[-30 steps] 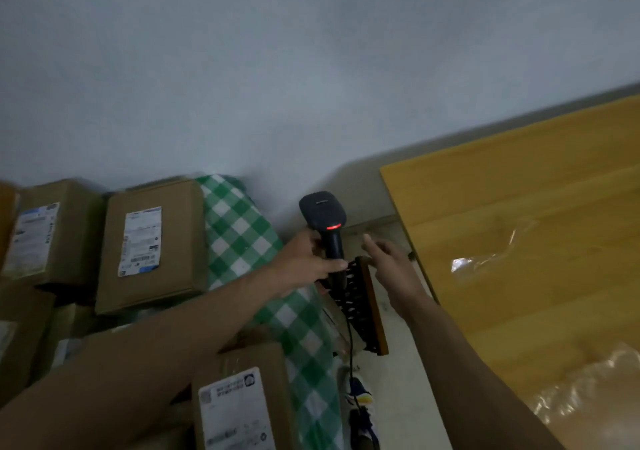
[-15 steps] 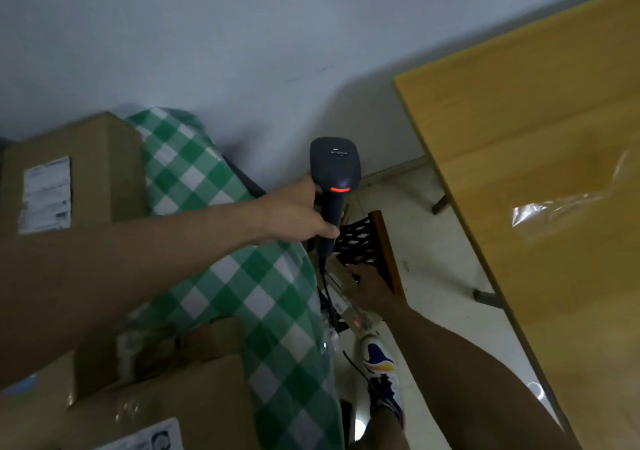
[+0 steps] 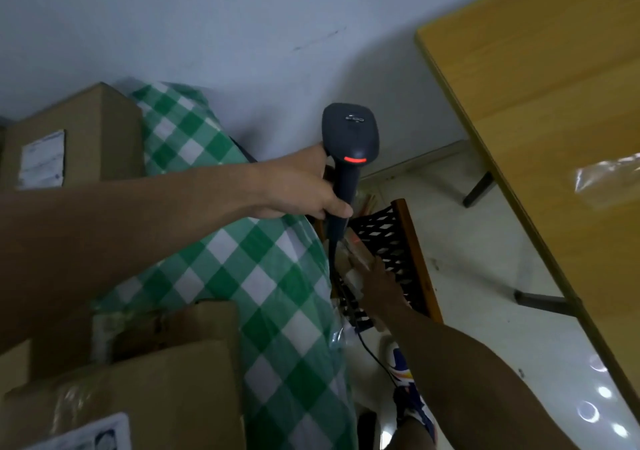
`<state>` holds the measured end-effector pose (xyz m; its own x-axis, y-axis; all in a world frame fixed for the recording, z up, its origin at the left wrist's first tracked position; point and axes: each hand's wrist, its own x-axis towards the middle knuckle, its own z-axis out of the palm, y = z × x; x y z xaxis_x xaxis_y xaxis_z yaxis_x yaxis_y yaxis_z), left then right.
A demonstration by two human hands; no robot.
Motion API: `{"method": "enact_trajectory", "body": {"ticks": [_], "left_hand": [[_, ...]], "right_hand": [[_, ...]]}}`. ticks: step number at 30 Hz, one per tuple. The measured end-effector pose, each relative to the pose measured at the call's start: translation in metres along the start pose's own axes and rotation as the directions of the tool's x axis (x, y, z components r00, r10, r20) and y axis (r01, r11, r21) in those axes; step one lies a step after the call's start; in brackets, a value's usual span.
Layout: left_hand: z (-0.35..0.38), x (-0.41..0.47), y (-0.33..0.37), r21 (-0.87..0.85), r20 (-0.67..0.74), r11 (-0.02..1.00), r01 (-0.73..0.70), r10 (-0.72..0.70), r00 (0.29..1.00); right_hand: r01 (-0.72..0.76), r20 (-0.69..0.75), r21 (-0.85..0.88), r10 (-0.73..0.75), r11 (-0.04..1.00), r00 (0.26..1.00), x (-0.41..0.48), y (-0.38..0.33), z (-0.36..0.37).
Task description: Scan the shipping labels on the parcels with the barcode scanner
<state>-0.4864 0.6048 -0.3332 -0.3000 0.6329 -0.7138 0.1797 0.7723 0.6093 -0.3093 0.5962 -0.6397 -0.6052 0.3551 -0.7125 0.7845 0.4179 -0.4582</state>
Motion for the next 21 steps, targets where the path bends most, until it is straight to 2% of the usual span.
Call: {"method": "enact_trajectory", "body": {"ticks": [2, 4, 6, 8, 12, 14, 16, 19, 21], "left_hand": [[0.002, -0.003, 0.002, -0.021, 0.007, 1.0, 0.003, -0.003, 1.0], [0.002, -0.007, 0.007, -0.078, 0.012, 0.997, 0.009, -0.008, 1.0], [0.0, -0.02, 0.017, -0.164, 0.006, 0.986, 0.017, -0.016, 1.0], [-0.005, -0.035, 0.032, -0.295, 0.007, 0.955, 0.012, -0.01, 1.0], [-0.011, -0.081, 0.062, -0.585, -0.056, 0.807, -0.079, 0.057, 0.997], [-0.014, -0.111, 0.077, -0.752, -0.122, 0.644, -0.139, 0.07, 0.99], [-0.015, -0.143, 0.091, -0.826, -0.222, 0.505, -0.25, 0.116, 0.968], [-0.008, -0.194, 0.102, -0.811, -0.382, 0.429, -0.399, 0.13, 0.915], [-0.004, -0.226, 0.102, -0.784, -0.473, 0.407, -0.469, 0.096, 0.876]], "right_hand": [[-0.024, -0.054, 0.126, 0.031, 0.992, 0.998, -0.008, -0.003, -0.015], [0.067, -0.166, 0.221, -0.03, 0.973, 0.986, -0.02, -0.013, -0.046], [0.195, -0.312, 0.396, -0.068, 0.897, 0.948, -0.042, -0.028, -0.088], [0.296, -0.444, 0.519, -0.042, 0.802, 0.895, -0.069, -0.042, -0.134], [0.441, -0.569, 0.549, -0.069, 0.71, 0.819, -0.136, -0.074, -0.211], [0.493, -0.583, 0.568, -0.101, 0.659, 0.806, -0.175, -0.091, -0.244], [0.538, -0.566, 0.591, -0.166, 0.601, 0.808, -0.208, -0.108, -0.278], [0.515, -0.436, 0.699, -0.275, 0.497, 0.857, -0.245, -0.139, -0.319], [0.443, -0.358, 0.817, -0.277, 0.369, 0.892, -0.265, -0.164, -0.333]]}}
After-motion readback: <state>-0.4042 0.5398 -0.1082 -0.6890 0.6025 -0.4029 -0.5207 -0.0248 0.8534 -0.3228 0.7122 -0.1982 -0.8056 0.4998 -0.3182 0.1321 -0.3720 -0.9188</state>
